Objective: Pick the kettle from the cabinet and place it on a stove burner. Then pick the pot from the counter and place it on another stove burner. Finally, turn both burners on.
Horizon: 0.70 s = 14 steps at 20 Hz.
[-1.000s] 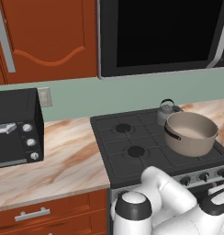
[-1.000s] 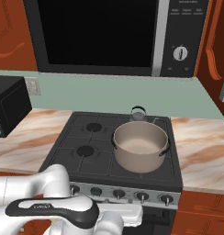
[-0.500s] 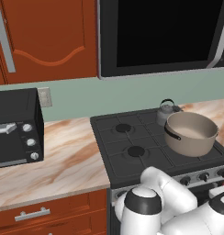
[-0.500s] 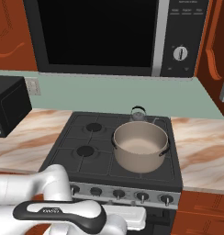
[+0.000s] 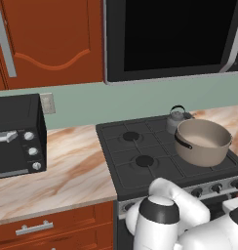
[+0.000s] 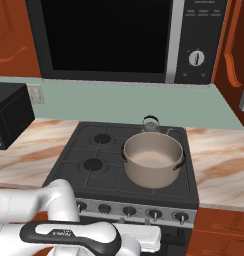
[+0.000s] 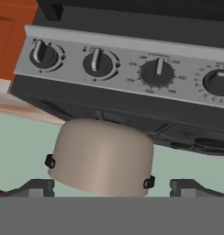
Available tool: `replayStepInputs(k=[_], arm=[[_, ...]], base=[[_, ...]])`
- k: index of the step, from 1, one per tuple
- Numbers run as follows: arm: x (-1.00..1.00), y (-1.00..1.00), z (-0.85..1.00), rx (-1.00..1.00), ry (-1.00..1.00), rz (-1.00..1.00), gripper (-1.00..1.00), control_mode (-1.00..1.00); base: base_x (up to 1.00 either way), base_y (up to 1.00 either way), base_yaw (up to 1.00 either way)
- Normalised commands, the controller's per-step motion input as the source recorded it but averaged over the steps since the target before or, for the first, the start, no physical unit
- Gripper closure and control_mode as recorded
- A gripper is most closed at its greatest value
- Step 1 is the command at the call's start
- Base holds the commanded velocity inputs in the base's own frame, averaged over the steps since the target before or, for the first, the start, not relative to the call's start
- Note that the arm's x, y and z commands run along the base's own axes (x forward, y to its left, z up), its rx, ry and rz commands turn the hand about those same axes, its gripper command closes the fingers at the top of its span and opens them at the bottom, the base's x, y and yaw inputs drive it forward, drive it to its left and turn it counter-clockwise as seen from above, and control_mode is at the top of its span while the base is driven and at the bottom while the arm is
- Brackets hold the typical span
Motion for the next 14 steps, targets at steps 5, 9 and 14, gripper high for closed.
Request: replayStepInputs(k=[5,9,14], arm=[[0.10,0.00,-0.08,0.00,-0.03,0.00,-1.00,-1.00],[0.17,0.00,-0.12,0.00,-0.01,0.00,-1.00,-1.00],[0.16,0.00,-0.18,0.00,-0.02,0.00,-1.00,-1.00]], base=[[0.00,0.00,0.00],[0.00,0.00,0.00],[0.00,0.00,0.00]])
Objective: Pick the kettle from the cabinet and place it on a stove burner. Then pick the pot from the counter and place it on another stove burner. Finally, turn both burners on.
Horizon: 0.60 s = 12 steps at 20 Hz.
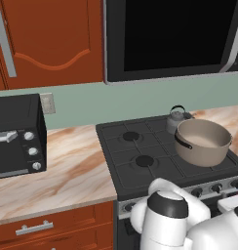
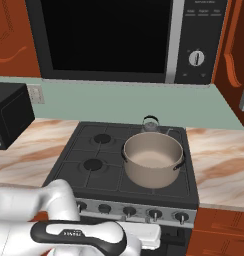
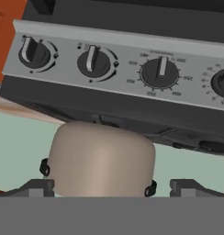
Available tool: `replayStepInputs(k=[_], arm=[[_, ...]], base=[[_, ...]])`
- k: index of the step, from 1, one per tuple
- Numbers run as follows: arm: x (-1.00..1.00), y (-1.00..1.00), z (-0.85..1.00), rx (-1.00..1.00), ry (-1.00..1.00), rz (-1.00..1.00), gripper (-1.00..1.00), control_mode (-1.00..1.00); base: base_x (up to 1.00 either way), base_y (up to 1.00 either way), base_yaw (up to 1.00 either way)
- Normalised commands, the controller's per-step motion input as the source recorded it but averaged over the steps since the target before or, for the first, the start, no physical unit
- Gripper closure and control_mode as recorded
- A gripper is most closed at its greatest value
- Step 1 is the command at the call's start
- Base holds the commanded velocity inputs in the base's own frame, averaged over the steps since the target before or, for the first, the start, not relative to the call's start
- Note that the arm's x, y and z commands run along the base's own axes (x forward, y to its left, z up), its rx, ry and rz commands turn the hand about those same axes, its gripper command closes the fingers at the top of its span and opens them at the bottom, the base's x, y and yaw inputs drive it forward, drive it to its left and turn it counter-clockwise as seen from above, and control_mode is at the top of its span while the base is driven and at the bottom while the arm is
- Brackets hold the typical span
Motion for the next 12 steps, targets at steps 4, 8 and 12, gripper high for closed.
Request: replayStepInputs(k=[4,8,12], arm=[[0.14,-0.01,-0.22,0.00,-0.02,0.00,-1.00,-1.00],[0.14,-0.14,-0.14,0.02,-0.02,0.00,-1.00,-1.00],[0.16,-0.23,-0.12,0.03,-0.01,0.00,-1.00,-1.00]], base=[[0.00,0.00,0.00],[0.00,0.00,0.00],[0.00,0.00,0.00]])
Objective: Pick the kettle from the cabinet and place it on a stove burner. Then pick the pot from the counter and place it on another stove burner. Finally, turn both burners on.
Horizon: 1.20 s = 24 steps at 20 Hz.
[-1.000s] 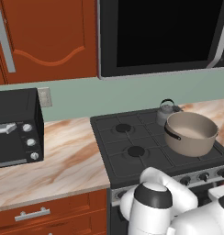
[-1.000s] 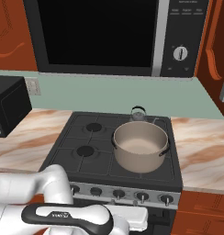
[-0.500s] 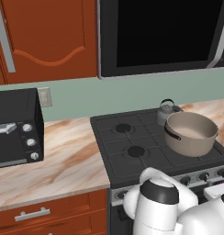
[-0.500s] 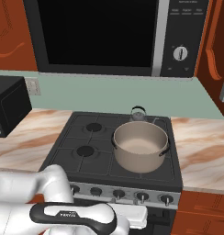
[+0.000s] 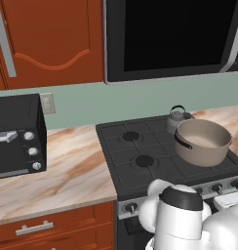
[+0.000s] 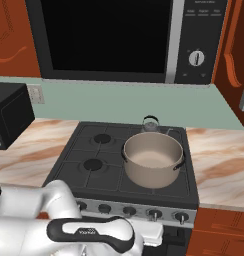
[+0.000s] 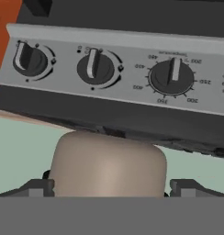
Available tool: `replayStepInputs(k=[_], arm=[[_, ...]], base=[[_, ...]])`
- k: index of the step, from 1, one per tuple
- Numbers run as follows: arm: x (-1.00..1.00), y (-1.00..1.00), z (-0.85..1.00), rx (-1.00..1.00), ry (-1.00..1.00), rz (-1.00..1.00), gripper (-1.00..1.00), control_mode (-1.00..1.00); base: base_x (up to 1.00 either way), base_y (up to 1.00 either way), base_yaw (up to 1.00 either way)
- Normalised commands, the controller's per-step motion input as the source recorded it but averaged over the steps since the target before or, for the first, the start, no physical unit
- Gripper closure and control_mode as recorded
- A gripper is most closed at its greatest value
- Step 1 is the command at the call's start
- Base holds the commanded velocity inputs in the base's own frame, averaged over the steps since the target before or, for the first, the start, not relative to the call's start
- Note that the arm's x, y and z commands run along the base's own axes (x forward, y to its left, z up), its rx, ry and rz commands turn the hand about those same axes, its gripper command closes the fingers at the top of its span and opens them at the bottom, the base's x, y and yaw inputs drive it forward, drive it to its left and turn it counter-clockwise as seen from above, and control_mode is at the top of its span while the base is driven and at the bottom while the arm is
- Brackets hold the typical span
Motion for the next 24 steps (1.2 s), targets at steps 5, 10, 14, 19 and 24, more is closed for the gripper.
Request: replayStepInputs(k=[5,10,14,19,24], arm=[[0.13,-0.19,-0.19,0.02,-0.02,0.00,-1.00,-1.00],[0.08,-0.12,-0.29,0.02,-0.02,0.00,-1.00,-1.00],[0.05,-0.12,-0.26,0.02,-0.02,0.00,-1.00,-1.00],[0.07,-0.13,-0.22,0.02,-0.01,0.00,-1.00,-1.00],[0.10,-0.09,-0.20,0.02,-0.01,0.00,-1.00,-1.00]], base=[[0.00,0.00,0.00],[0.00,0.00,0.00],[0.00,0.00,0.00],[0.00,0.00,0.00],[0.00,0.00,0.00]])
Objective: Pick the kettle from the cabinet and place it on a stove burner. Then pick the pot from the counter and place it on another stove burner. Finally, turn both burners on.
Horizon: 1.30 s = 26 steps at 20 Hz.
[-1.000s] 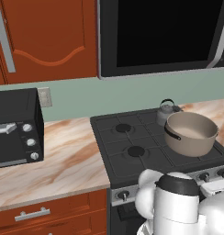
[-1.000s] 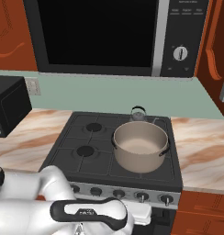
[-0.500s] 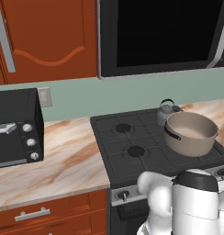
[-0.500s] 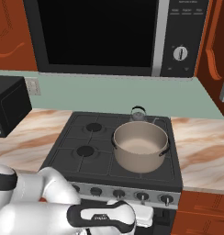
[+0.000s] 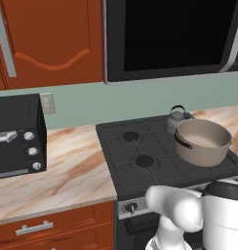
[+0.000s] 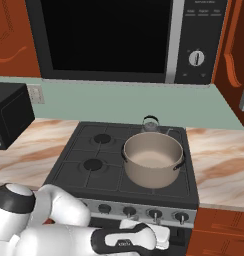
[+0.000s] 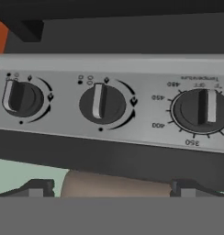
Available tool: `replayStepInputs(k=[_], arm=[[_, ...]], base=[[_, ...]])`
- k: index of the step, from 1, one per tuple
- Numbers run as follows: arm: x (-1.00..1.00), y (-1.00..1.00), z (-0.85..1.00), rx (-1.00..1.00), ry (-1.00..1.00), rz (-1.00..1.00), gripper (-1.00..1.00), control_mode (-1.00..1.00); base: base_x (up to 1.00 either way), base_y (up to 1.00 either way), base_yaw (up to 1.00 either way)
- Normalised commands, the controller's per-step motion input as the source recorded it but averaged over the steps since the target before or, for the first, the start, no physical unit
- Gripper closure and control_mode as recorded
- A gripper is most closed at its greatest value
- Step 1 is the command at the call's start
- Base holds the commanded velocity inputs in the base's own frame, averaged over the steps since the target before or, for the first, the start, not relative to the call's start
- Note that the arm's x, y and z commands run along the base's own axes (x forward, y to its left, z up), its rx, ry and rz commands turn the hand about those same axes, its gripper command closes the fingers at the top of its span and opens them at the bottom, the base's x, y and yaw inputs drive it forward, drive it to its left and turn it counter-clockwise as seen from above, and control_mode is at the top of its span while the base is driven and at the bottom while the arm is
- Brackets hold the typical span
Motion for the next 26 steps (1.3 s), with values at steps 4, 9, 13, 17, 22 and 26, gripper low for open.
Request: replayStepInputs(k=[4,9,13,17,22,26], arm=[[0.13,-0.01,-0.10,0.02,-0.01,0.00,-1.00,-1.00],[0.17,0.00,-0.09,0.02,-0.01,0.00,-1.00,-1.00],[0.17,-0.05,-0.20,0.03,-0.01,0.00,-1.00,-1.00],[0.13,-0.10,-0.19,0.04,-0.02,0.00,-1.00,-1.00],[0.14,-0.12,-0.19,0.04,-0.03,0.00,-1.00,-1.00],[0.14,-0.10,-0.19,0.04,-0.03,0.00,-1.00,-1.00]], base=[[0.00,0.00,0.00],[0.00,0.00,0.00],[0.00,0.00,0.00],[0.00,0.00,0.00],[0.00,0.00,0.00],[0.00,0.00,0.00]])
